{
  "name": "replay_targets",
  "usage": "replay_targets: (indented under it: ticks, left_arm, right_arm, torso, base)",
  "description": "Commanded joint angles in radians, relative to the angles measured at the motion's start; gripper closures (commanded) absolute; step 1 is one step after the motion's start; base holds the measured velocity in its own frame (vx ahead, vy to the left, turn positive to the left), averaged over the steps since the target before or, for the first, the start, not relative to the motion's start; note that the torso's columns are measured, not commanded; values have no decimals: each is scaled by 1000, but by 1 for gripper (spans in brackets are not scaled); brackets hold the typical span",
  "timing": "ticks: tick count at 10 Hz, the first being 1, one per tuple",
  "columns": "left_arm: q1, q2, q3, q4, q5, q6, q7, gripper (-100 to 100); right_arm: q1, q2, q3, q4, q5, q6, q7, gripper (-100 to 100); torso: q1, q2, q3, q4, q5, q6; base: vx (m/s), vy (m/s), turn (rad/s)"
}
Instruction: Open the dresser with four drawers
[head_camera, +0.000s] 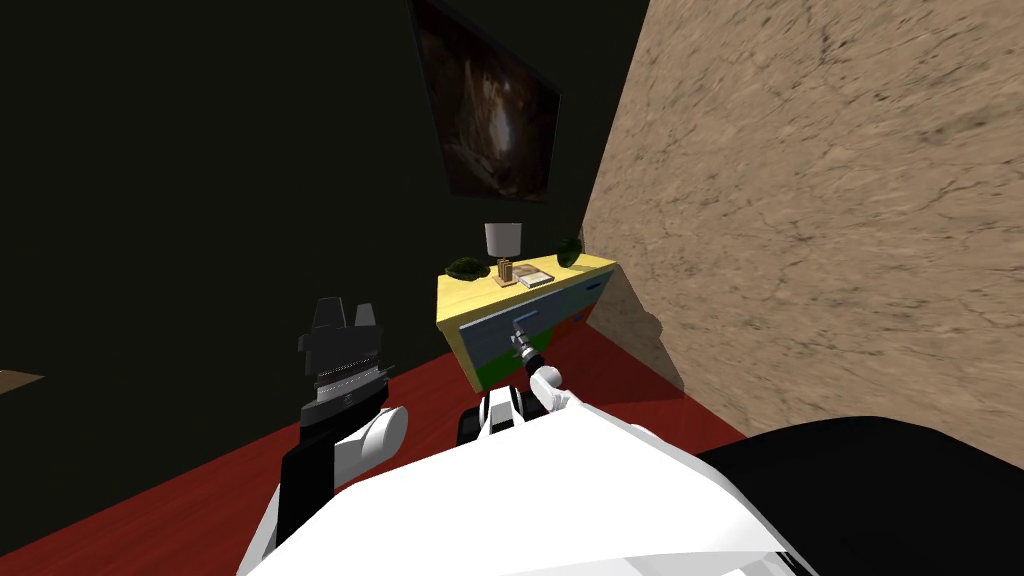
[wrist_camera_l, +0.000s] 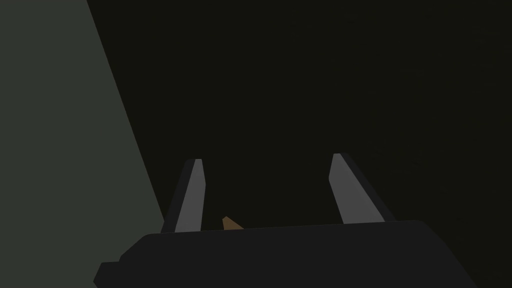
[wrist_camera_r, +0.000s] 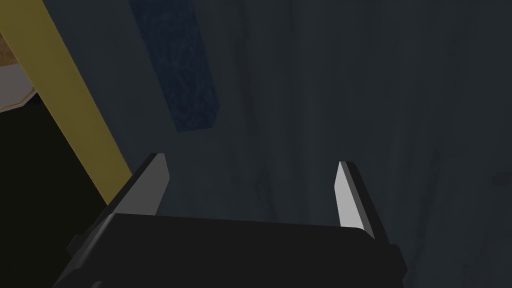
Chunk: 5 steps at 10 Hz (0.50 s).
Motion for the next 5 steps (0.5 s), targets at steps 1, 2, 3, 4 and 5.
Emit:
replay_targets:
  ticks: [1, 2, 3, 4, 5]
  left_arm:
    - [0, 0, 0, 0, 0, 0, 0, 0]
    - [0, 0, 0, 0, 0, 0, 0, 0]
    - [0, 0, 0, 0, 0, 0, 0, 0]
    - [0, 0, 0, 0, 0, 0, 0, 0]
    - [0, 0, 0, 0, 0, 0, 0, 0]
  right_arm:
    - [-13, -5, 0, 30, 63, 41, 0, -100]
    - [-18, -9, 1, 43, 92, 60, 1, -100]
    - [-23, -13, 1, 54, 115, 75, 1, -100]
    - [-26, -16, 2, 62, 133, 86, 2, -100]
    - [-29, -21, 2, 71, 152, 97, 2, -100]
  torso:
    - [1, 1, 0, 0, 0, 0]
    - [1, 1, 0, 0, 0, 0]
    - [1, 1, 0, 0, 0, 0]
    - [1, 0, 0, 0, 0, 0]
    - [1, 1, 0, 0, 0, 0]
  base:
    - [22, -25, 11]
    - [26, -30, 23]
    - [30, -33, 20]
    - [27, -26, 14]
    - [21, -18, 14]
